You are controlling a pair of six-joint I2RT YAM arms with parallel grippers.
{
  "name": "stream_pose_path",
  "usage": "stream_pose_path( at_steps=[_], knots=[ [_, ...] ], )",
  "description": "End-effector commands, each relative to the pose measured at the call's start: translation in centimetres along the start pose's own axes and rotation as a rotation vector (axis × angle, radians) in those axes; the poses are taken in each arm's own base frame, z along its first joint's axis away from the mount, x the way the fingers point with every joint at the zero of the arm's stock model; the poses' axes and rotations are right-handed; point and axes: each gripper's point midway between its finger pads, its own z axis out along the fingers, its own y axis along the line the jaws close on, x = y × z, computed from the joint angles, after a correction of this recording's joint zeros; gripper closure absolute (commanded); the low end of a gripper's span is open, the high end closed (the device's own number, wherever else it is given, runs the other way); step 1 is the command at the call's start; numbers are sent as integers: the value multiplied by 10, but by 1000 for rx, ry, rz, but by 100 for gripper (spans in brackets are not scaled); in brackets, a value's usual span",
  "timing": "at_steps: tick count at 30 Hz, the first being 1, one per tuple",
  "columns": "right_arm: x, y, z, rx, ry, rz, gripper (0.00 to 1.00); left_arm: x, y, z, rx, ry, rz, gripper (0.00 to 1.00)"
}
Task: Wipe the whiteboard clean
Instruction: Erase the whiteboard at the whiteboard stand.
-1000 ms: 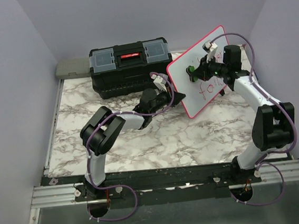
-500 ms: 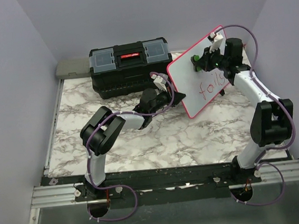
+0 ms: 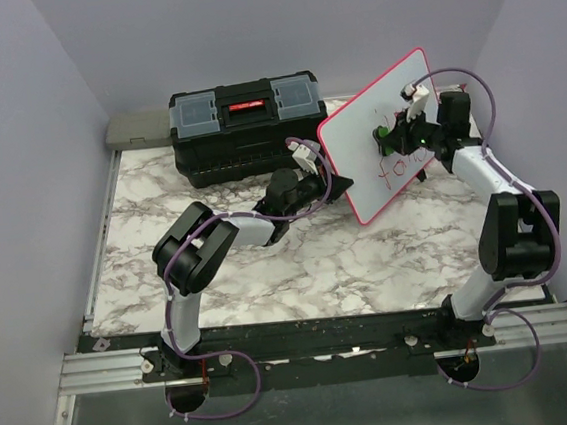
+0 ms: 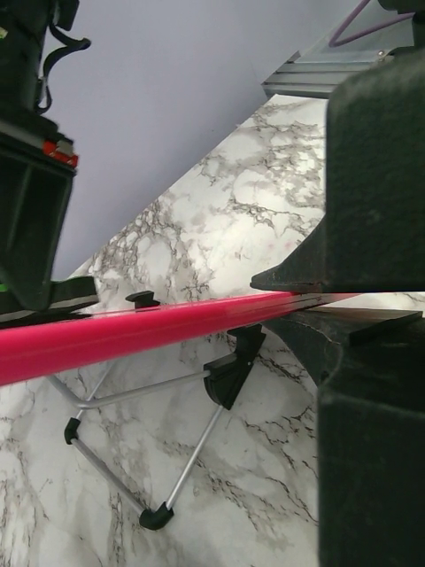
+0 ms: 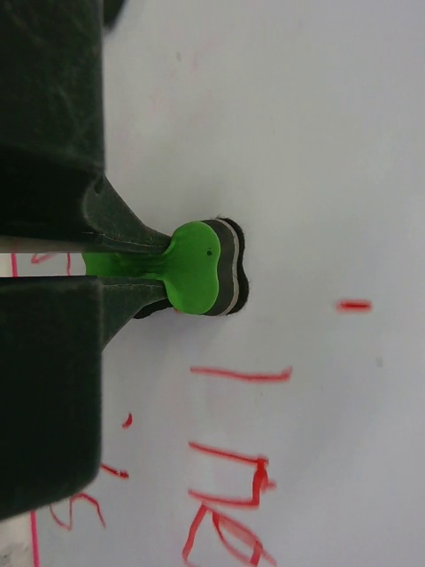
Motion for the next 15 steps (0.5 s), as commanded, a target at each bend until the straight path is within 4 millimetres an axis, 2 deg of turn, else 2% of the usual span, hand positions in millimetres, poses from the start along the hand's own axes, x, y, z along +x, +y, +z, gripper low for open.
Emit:
stream_pose_path(
  at_steps=[1, 5, 8, 12, 15],
  knots=[
    [27, 80, -3, -293, 47, -54, 99, 12, -38, 6, 166, 50, 85, 100],
    [23, 118, -4, -360, 20, -151, 99, 12, -39, 7, 168, 54, 85, 100],
    [2, 134, -5, -363, -53, -194, 99, 11, -40, 7, 168, 55, 86, 100],
    [-32, 138, -4, -326, -166, -224, 99, 10, -41, 7, 169, 56, 90, 100],
    [-51, 126, -1, -238, -225, -214, 99, 10, -42, 7, 168, 56, 91, 100]
  ],
)
